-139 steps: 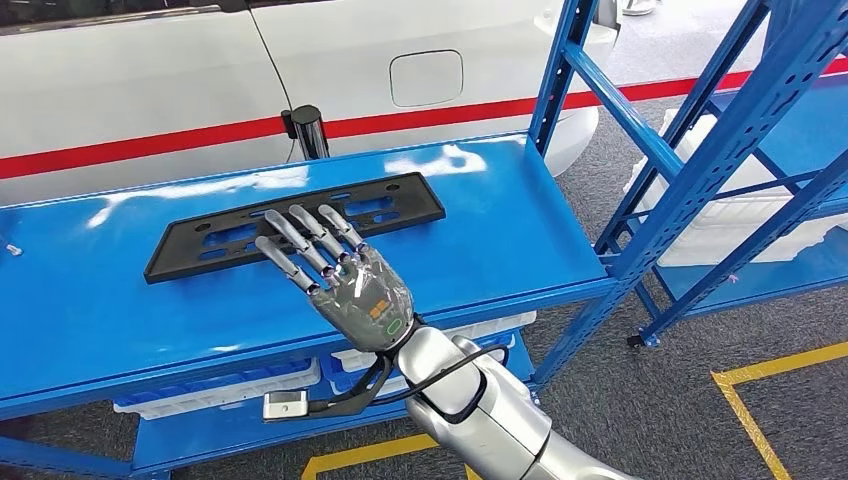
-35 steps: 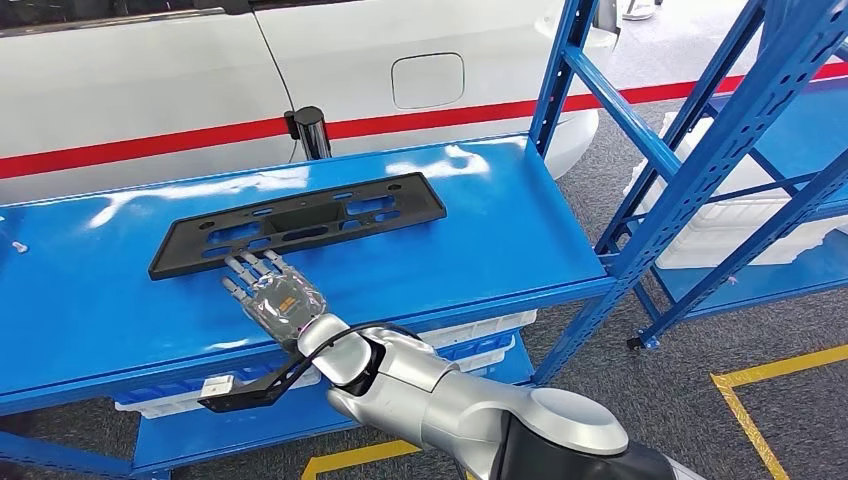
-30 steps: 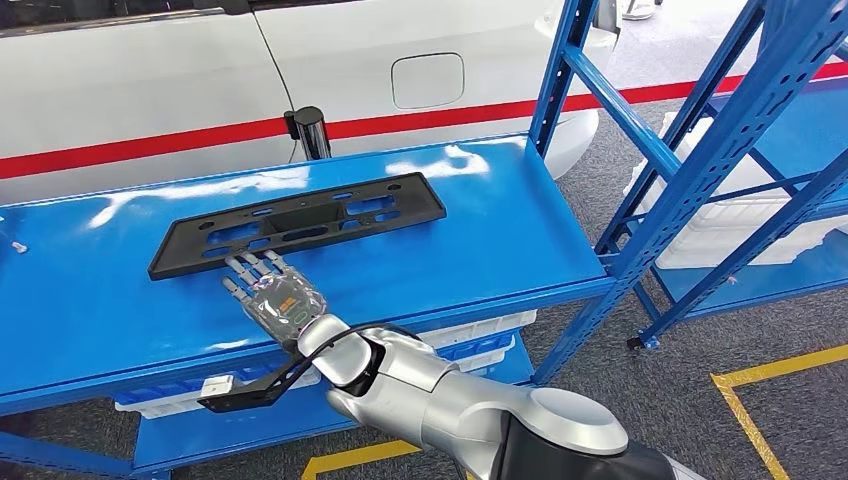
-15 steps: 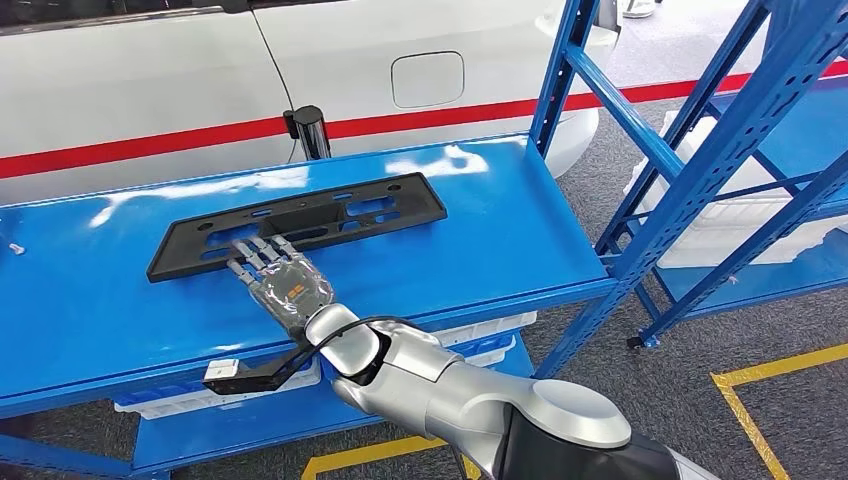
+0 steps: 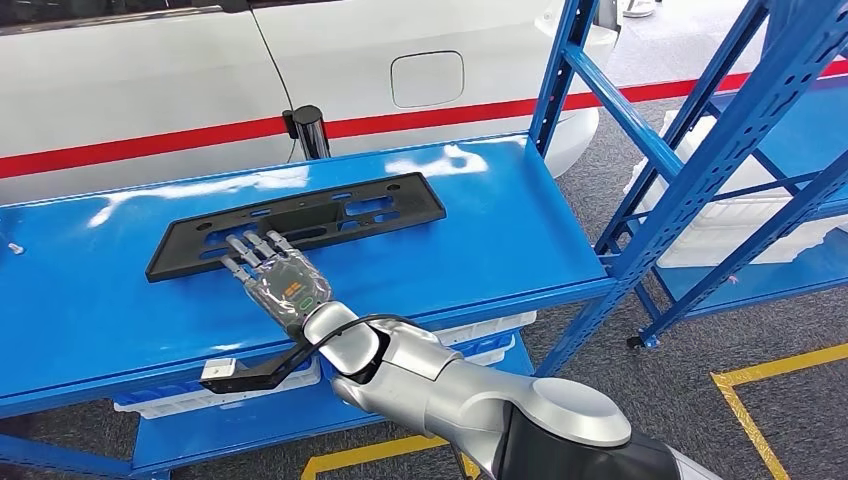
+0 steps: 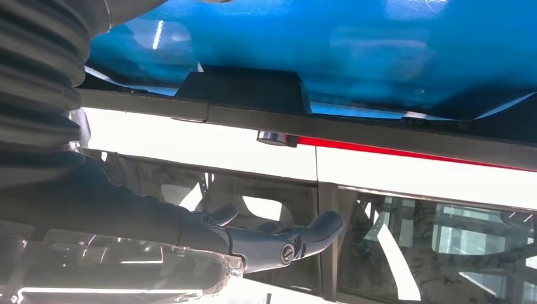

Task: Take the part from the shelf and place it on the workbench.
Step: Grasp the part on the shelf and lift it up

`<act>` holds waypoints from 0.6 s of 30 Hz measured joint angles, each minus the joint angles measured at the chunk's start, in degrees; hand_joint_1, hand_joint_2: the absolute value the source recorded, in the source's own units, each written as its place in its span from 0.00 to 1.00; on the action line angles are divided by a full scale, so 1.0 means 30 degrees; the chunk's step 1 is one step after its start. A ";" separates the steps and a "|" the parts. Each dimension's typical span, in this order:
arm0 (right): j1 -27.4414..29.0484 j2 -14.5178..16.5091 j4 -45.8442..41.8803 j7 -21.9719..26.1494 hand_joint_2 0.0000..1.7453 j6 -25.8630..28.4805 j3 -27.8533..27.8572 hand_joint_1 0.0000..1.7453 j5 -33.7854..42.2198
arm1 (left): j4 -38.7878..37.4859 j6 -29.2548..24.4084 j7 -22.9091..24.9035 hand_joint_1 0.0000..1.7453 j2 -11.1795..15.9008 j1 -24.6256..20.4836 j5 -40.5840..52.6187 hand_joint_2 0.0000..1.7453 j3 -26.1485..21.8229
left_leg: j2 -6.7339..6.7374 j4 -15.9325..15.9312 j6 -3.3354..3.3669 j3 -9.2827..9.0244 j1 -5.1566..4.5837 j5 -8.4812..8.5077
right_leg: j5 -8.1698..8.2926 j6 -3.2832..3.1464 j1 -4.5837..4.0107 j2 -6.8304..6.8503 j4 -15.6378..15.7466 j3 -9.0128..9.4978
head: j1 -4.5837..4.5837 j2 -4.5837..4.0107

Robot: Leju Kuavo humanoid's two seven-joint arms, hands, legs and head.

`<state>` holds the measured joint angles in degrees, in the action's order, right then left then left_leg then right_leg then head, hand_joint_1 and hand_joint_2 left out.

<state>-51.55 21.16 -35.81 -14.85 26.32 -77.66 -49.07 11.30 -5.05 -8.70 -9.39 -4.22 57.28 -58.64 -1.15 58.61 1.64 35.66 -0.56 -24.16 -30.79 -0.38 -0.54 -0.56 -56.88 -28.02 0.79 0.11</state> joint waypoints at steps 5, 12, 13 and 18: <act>0.0004 0.0000 -0.0011 0.0158 1.00 -0.0004 -0.0004 0.00 0.0022 | 0.0000 -0.0004 0.0000 0.00 0.0020 -0.0001 0.0076 0.00 0.0000 | 0.0000 0.0000 0.0001 0.0002 -0.0001 -0.0001 | 0.0000 0.0000 0.0001 0.0000 0.0000 -0.0002 | -0.0004 0.0000; 0.0008 0.0000 -0.0011 0.0195 1.00 -0.0026 -0.0007 0.00 0.0038 | 0.0000 -0.0013 0.0000 0.00 0.0040 0.0000 0.0106 0.00 0.0000 | 0.0000 0.0000 0.0001 0.0003 -0.0002 -0.0001 | 0.0000 0.0000 0.0002 0.0000 0.0000 -0.0003 | 0.0000 0.0000; 0.0009 0.0000 -0.0011 0.0210 1.00 -0.0029 -0.0007 0.00 0.0046 | 0.0000 -0.0020 0.0000 0.00 0.0040 0.0000 0.0111 0.00 0.0000 | 0.0000 0.0000 0.0000 0.0003 -0.0002 0.0000 | 0.0000 0.0000 0.0002 0.0000 0.0000 -0.0003 | 0.0000 0.0000; 0.0017 0.0000 -0.0011 0.0419 1.00 -0.0044 -0.0007 0.00 0.0239 | 0.0000 -0.0177 -0.0046 0.00 0.0040 0.0000 0.0209 0.00 0.0000 | 0.0000 0.0000 0.0000 0.0003 -0.0002 0.0000 | 0.0000 0.0000 0.0001 0.0000 0.0000 -0.0003 | -0.0003 0.0000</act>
<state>-51.50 21.16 -35.85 -13.60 26.18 -77.68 -48.35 11.30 -5.58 -8.84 -9.27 -4.22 57.90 -58.64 -1.15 58.61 1.64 35.67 -0.57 -24.16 -30.79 -0.38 -0.54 -0.56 -56.87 -28.03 0.78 0.11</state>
